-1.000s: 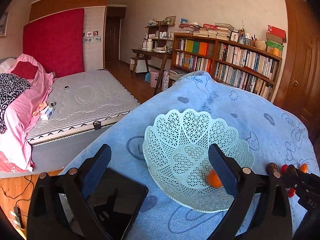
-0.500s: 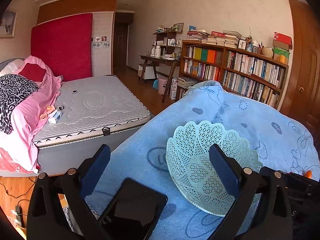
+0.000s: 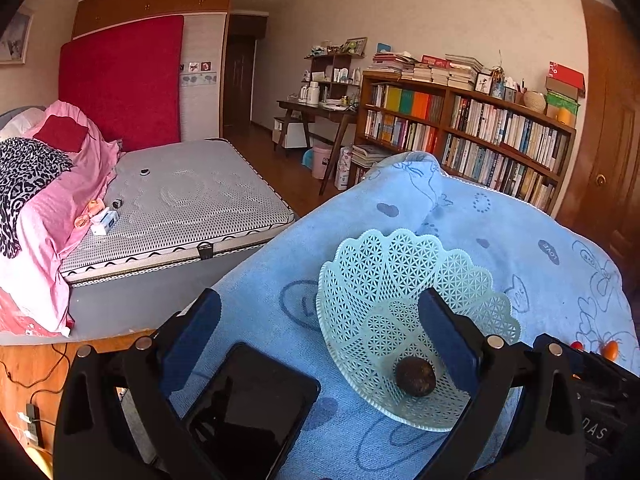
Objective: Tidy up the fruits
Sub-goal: 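Lower the brown fruit into the mint basket and open the right tool, then grasp the red tomato with the right tool and lift it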
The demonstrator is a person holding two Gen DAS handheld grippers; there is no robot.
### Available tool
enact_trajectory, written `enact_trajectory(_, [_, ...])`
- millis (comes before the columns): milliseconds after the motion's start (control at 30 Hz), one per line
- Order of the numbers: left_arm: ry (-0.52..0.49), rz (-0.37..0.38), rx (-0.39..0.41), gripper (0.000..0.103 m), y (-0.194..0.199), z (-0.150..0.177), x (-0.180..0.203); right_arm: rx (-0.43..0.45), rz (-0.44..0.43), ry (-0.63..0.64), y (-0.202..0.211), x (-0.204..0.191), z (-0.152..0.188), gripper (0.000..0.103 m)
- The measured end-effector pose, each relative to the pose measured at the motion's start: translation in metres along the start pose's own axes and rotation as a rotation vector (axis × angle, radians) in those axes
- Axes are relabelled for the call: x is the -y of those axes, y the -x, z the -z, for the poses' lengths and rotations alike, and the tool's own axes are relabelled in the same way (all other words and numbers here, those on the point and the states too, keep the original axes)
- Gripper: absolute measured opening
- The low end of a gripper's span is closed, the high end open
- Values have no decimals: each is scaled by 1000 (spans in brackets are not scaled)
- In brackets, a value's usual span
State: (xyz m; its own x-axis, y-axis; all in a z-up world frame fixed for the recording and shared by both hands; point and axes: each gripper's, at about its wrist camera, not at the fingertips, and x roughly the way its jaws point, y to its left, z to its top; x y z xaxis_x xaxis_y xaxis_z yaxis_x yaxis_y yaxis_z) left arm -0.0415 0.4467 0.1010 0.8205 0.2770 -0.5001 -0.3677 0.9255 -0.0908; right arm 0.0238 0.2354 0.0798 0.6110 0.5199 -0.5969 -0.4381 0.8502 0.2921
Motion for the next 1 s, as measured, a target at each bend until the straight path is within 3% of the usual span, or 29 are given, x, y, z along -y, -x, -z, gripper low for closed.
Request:
enact_trajectory(600, [-73, 69, -26, 100, 9, 8, 31, 48, 131, -107, 40, 67, 11, 59])
enact_trajectory(1000, [-146, 105, -34, 100, 17, 15, 61, 60, 211, -199, 66, 118, 37, 59])
